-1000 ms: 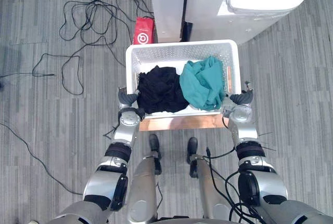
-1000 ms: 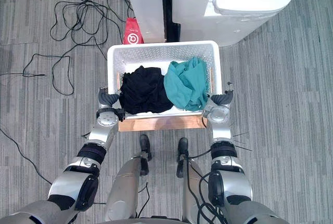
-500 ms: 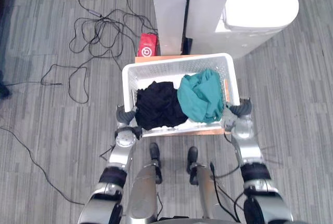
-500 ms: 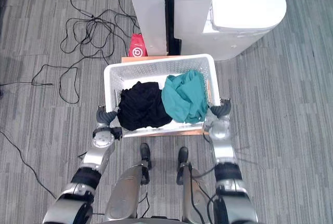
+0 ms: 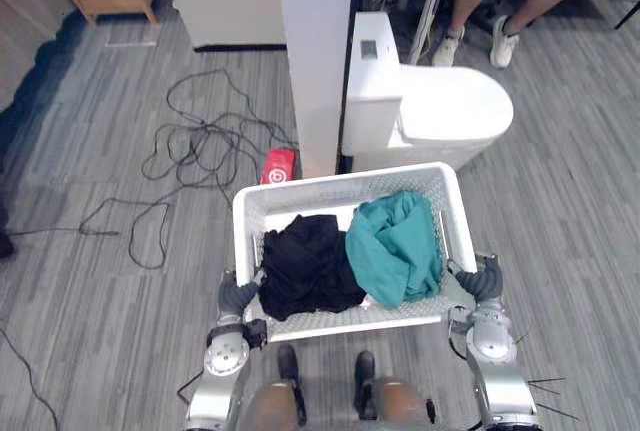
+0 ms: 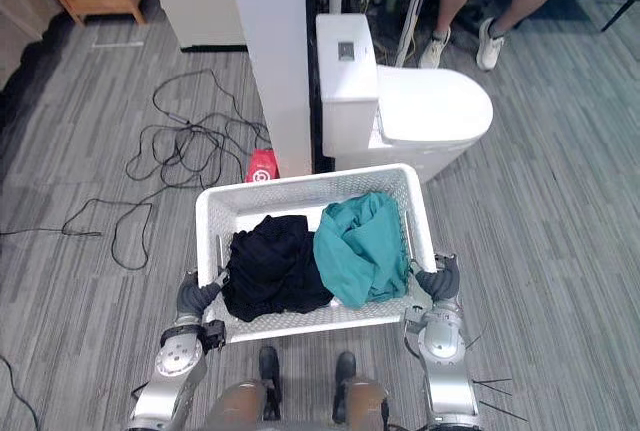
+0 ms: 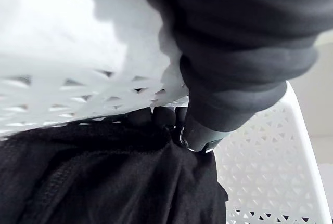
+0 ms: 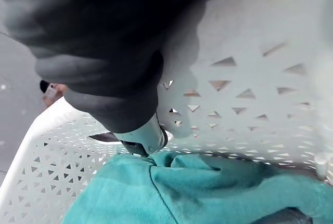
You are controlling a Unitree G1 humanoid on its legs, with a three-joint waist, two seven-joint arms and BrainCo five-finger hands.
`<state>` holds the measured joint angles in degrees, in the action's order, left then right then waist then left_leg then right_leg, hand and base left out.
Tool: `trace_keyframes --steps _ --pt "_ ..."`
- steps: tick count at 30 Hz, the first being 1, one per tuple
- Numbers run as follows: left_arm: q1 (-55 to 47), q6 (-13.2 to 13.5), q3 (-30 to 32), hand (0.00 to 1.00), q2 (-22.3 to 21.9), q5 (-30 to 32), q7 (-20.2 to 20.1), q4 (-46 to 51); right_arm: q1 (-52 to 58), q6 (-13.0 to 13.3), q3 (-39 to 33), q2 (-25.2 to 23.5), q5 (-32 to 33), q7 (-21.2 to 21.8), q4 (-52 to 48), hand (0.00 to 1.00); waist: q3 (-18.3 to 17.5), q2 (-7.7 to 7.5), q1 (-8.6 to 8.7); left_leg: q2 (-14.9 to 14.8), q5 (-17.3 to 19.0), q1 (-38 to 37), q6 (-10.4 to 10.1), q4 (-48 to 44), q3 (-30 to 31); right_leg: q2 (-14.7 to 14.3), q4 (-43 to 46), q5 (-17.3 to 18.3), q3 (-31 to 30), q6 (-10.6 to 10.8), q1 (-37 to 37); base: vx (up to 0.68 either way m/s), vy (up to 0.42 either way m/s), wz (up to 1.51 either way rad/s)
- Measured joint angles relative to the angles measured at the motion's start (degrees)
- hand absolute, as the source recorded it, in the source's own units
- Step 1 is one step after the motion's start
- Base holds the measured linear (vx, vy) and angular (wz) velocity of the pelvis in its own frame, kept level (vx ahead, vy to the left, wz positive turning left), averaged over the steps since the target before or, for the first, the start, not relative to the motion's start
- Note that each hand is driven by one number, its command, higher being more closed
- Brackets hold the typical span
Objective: Pick up the laundry basket with both hands and put the clothes into the washing machine.
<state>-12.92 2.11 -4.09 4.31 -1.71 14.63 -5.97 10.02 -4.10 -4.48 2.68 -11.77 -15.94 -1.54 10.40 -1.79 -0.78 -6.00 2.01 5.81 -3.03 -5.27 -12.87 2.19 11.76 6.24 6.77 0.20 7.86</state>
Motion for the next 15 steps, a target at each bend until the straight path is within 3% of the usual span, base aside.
trace_keyframes --steps 2,5,6,12,13,14,15 --pt "-2.65 0.06 0.22 1.00 -0.46 -0.52 -0.70 1.55 0.87 0.17 0.28 0.05 0.01 0.92 -0.01 1.00 -0.15 0.12 -0.14 -0.48 3.14 0.31 -0.19 -5.08 -0.11 -0.62 0.18 0.29 -1.54 0.02 -0.70 -0.05 0.018 -0.37" --pt "-5.40 0.06 0.27 1.00 -1.47 -1.38 -0.81 3.81 2.17 0.18 0.39 0.33 0.16 1.49 -1.40 1.00 -0.97 0.80 -0.54 -1.18 7.65 2.25 -1.20 -12.29 9.00 -2.46 0.65 0.50 -5.73 0.38 0.16 -0.05 0.013 -0.74" --pt "-5.80 0.06 0.27 1.00 -1.80 -1.69 -0.92 4.22 3.35 0.21 0.39 0.30 0.18 1.71 -2.90 1.00 -1.85 1.21 -0.17 -1.61 9.16 2.31 -1.20 -12.60 8.78 -3.16 0.92 0.47 -7.72 0.37 1.34 -0.05 0.052 -0.96" --pt "-5.32 0.07 0.25 1.00 -1.35 -1.63 -1.71 8.85 3.75 0.25 -0.17 0.13 1.32 1.57 -7.01 1.00 -3.40 0.91 0.30 -5.02 12.50 2.15 0.38 -16.55 -7.48 -6.93 0.11 -5.72 -20.53 2.17 7.52 -0.06 0.081 -1.46" --pt "-4.28 0.11 0.26 1.00 -0.72 -1.64 -1.70 8.84 2.75 0.26 -0.39 -0.01 2.06 1.54 -6.61 1.00 -3.63 0.52 0.26 -5.91 12.63 2.03 0.48 -16.35 -11.59 -5.65 -1.70 -6.01 -17.12 0.39 9.05 -0.11 0.030 -1.54" --pt "-3.98 0.11 0.26 1.00 -0.57 -1.64 -1.71 8.81 2.45 0.26 -0.44 -0.01 2.17 1.55 -6.46 1.00 -3.62 0.52 0.37 -6.03 12.65 2.02 0.52 -16.17 -12.49 -4.91 -1.92 -5.83 -15.19 0.08 9.55 -0.11 0.026 -1.54" --pt "-3.23 0.12 0.26 1.00 0.17 -1.63 -1.70 8.76 1.06 0.40 -0.49 0.03 2.38 1.55 -4.80 1.00 -3.56 0.31 0.66 -6.42 12.58 1.26 0.59 -15.23 -16.48 -1.90 -1.88 -5.40 -6.39 -2.15 11.10 -0.08 -0.009 -1.48"
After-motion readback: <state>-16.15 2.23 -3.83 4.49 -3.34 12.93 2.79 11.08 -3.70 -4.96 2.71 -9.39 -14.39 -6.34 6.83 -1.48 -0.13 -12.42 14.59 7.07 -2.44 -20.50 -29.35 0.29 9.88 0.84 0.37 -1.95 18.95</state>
